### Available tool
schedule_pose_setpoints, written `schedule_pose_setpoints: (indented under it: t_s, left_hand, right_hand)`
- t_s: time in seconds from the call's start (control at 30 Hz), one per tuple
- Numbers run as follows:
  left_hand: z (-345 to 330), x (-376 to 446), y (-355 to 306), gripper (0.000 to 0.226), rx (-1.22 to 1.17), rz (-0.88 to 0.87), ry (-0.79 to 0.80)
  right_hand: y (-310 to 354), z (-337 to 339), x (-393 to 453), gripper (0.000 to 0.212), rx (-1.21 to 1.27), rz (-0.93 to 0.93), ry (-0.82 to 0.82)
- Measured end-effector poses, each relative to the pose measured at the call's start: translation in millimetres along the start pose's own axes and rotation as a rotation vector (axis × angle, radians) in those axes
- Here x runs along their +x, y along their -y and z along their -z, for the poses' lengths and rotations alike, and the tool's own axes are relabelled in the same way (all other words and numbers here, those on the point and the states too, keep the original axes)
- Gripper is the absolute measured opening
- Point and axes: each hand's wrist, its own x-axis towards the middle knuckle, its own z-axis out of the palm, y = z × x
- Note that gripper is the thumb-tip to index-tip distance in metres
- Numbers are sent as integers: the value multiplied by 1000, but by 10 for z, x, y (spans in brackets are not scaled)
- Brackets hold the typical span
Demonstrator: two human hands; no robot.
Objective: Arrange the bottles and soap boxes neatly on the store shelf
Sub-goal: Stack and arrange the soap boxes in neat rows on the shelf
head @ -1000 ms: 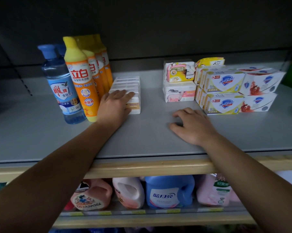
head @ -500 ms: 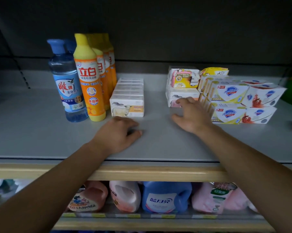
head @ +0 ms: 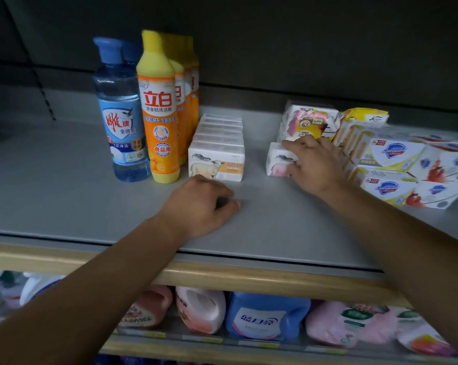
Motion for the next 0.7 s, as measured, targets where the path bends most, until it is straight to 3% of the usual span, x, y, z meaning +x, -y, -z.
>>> schedule_pose_setpoints:
  t_s: [0.1, 0.17, 0.23, 0.33, 0.53, 0.7]
  left_hand:
    - [3, -8, -6, 55, -6, 6, 2]
    - [15, -8, -14, 55, -10, 21, 26]
    - [39, -9, -26, 56, -17, 53, 58]
    - [69, -14, -42, 48, -103, 119, 15]
    - [261, -70, -92, 51, -777, 194, -13]
    - [341, -126, -106, 26, -1003, 211, 27]
  right_hand:
    - [34, 142, -13, 56, 213, -15, 110]
    - [44, 262, -27, 56, 229, -55, 194]
    - [71, 383, -96, 54, 241, -77, 217]
    - [180, 539, -337, 47, 469, -106, 209]
    - [631, 761, -765, 41, 1011, -45, 181]
    - [962, 762, -864, 31, 1084, -132, 93]
